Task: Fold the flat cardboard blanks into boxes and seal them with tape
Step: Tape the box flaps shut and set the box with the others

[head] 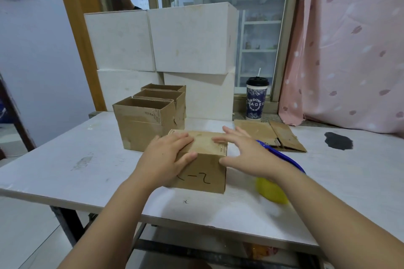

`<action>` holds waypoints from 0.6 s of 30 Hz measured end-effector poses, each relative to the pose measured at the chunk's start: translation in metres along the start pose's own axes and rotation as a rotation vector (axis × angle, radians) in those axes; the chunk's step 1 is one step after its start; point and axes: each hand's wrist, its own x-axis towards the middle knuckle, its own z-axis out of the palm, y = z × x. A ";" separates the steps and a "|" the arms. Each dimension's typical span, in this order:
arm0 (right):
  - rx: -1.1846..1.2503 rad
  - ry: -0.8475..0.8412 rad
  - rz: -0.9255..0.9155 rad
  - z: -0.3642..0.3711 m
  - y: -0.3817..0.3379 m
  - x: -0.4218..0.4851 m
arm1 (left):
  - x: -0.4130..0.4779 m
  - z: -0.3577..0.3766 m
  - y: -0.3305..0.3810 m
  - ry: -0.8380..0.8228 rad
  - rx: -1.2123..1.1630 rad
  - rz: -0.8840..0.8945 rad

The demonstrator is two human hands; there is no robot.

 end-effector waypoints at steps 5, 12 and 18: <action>0.103 0.245 0.123 -0.043 0.027 0.001 | -0.010 0.006 0.024 0.040 0.141 -0.105; -0.609 -0.233 0.500 -0.056 0.060 -0.006 | -0.015 0.014 0.080 0.028 0.250 -0.368; -0.425 -0.135 0.662 -0.054 0.075 -0.016 | -0.007 0.005 0.075 0.056 0.199 -0.237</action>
